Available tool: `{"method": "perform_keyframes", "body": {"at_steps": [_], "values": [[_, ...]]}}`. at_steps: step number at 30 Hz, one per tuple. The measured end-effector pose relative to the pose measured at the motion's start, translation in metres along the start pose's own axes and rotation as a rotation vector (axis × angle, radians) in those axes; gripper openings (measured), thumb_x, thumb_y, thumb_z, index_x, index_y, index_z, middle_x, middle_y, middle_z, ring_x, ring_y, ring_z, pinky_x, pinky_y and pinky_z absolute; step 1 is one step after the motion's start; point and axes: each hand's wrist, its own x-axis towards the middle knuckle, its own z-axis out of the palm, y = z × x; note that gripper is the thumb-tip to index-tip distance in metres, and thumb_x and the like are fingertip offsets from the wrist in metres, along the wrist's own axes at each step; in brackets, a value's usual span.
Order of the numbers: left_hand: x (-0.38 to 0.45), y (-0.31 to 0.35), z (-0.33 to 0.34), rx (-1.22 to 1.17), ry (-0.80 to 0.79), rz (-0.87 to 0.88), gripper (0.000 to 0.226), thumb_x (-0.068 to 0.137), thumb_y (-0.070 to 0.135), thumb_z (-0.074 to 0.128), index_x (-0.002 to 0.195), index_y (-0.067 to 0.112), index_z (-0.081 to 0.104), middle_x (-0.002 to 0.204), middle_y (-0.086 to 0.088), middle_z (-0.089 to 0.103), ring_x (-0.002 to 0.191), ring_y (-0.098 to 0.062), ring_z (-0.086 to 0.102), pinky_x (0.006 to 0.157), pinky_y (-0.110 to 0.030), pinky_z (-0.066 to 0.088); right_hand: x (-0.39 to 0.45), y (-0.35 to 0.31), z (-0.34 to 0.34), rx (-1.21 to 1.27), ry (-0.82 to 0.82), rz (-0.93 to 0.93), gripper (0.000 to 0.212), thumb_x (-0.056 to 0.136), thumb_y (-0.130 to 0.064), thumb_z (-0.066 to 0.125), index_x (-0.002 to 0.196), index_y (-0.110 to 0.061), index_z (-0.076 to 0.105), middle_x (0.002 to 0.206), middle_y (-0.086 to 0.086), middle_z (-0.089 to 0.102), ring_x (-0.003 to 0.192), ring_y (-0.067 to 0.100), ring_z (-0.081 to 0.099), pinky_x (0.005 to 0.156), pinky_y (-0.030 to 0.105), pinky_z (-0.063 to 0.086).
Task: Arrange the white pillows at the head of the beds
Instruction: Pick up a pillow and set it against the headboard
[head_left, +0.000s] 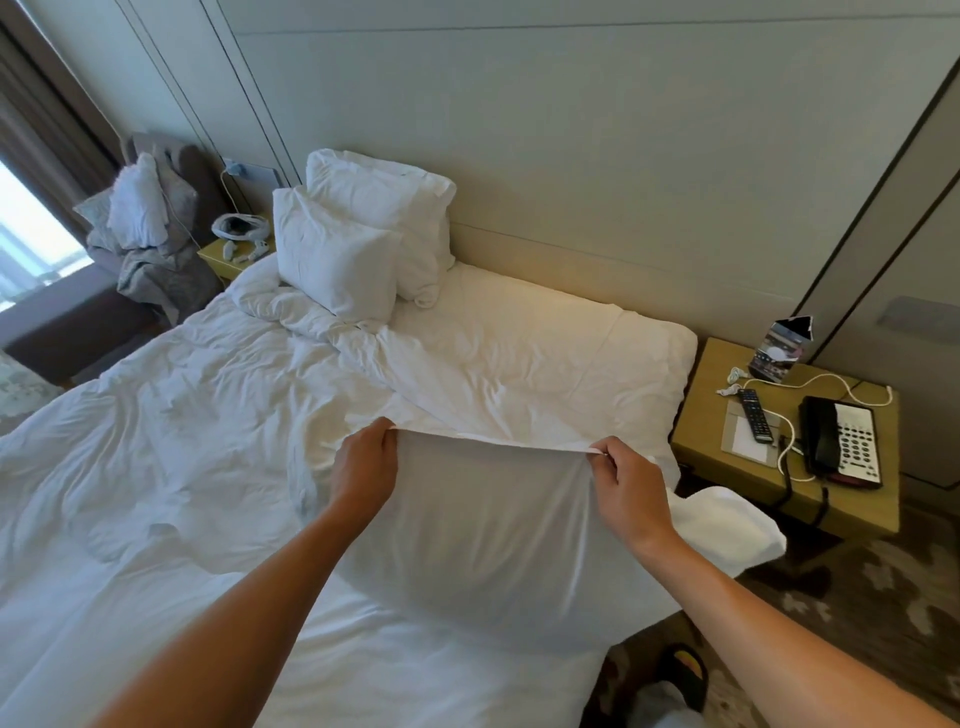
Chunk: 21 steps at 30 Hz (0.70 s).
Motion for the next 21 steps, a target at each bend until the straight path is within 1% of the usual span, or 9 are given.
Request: {"method": "perform_keyframes", "body": {"at_steps": [3, 4, 7, 9, 12, 15, 18, 21], "values": [[0.011, 0.029, -0.014, -0.037, 0.078, -0.031, 0.032, 0.105, 0.021, 0.038, 0.080, 0.018, 0.059, 0.067, -0.001, 0.065, 0.068, -0.023, 0.064, 0.066, -0.047, 0.056, 0.032, -0.020, -0.020, 0.007, 0.002, -0.071, 0.020, 0.106, -0.018, 0.057, 0.089, -0.016, 0.066, 0.070, 0.000, 0.066, 0.066, 0.018, 0.063, 0.064, 0.041, 0.051], [0.018, 0.040, -0.019, -0.045, 0.105, -0.029, 0.032, 0.104, 0.021, 0.038, 0.079, 0.019, 0.058, 0.067, -0.001, 0.065, 0.068, -0.023, 0.064, 0.066, -0.047, 0.056, 0.045, -0.026, -0.029, 0.012, 0.003, -0.094, 0.019, 0.106, -0.018, 0.057, 0.090, -0.015, 0.067, 0.071, 0.001, 0.067, 0.065, 0.018, 0.065, 0.065, 0.040, 0.053], [0.039, 0.080, -0.035, -0.058, 0.179, 0.008, 0.032, 0.104, 0.023, 0.040, 0.078, 0.017, 0.058, 0.066, -0.001, 0.064, 0.067, -0.022, 0.064, 0.067, -0.047, 0.056, 0.081, -0.043, -0.066, 0.049, 0.034, -0.158, 0.018, 0.107, -0.020, 0.057, 0.092, -0.018, 0.067, 0.063, -0.005, 0.067, 0.051, 0.008, 0.068, 0.059, 0.030, 0.055], [0.055, 0.108, -0.041, -0.070, 0.235, 0.037, 0.032, 0.104, 0.024, 0.041, 0.078, 0.019, 0.060, 0.066, 0.001, 0.064, 0.066, -0.020, 0.064, 0.066, -0.044, 0.055, 0.108, -0.051, -0.093, 0.068, 0.064, -0.194, 0.018, 0.106, -0.020, 0.057, 0.091, -0.020, 0.067, 0.061, -0.007, 0.067, 0.052, 0.003, 0.068, 0.060, 0.026, 0.053], [0.078, 0.154, -0.043, -0.081, 0.282, 0.087, 0.032, 0.103, 0.025, 0.042, 0.079, 0.017, 0.061, 0.065, 0.000, 0.063, 0.065, -0.021, 0.063, 0.067, -0.044, 0.055, 0.147, -0.055, -0.134, 0.081, 0.107, -0.232, 0.022, 0.104, -0.019, 0.056, 0.085, -0.024, 0.065, 0.060, -0.007, 0.067, 0.055, 0.002, 0.069, 0.064, 0.027, 0.050], [0.099, 0.199, -0.030, -0.105, 0.304, 0.120, 0.031, 0.103, 0.025, 0.042, 0.079, 0.016, 0.059, 0.066, -0.002, 0.063, 0.066, -0.021, 0.062, 0.065, -0.046, 0.053, 0.178, -0.046, -0.176, 0.065, 0.131, -0.261, 0.024, 0.103, -0.017, 0.056, 0.080, -0.023, 0.063, 0.063, -0.006, 0.067, 0.056, 0.002, 0.070, 0.064, 0.029, 0.051], [0.118, 0.243, -0.006, -0.104, 0.322, 0.181, 0.031, 0.104, 0.024, 0.042, 0.078, 0.018, 0.058, 0.069, 0.000, 0.063, 0.066, -0.018, 0.061, 0.065, -0.042, 0.052, 0.203, -0.025, -0.214, 0.040, 0.159, -0.259, 0.024, 0.103, -0.016, 0.057, 0.081, -0.021, 0.064, 0.069, -0.006, 0.068, 0.060, 0.002, 0.071, 0.060, 0.027, 0.048], [0.138, 0.282, 0.021, -0.101, 0.319, 0.208, 0.030, 0.105, 0.022, 0.043, 0.080, 0.017, 0.059, 0.072, -0.002, 0.063, 0.070, -0.022, 0.061, 0.067, -0.041, 0.052, 0.224, -0.005, -0.248, 0.021, 0.158, -0.237, 0.023, 0.104, -0.016, 0.058, 0.083, -0.020, 0.067, 0.073, -0.006, 0.070, 0.064, 0.003, 0.072, 0.063, 0.027, 0.050]]}}
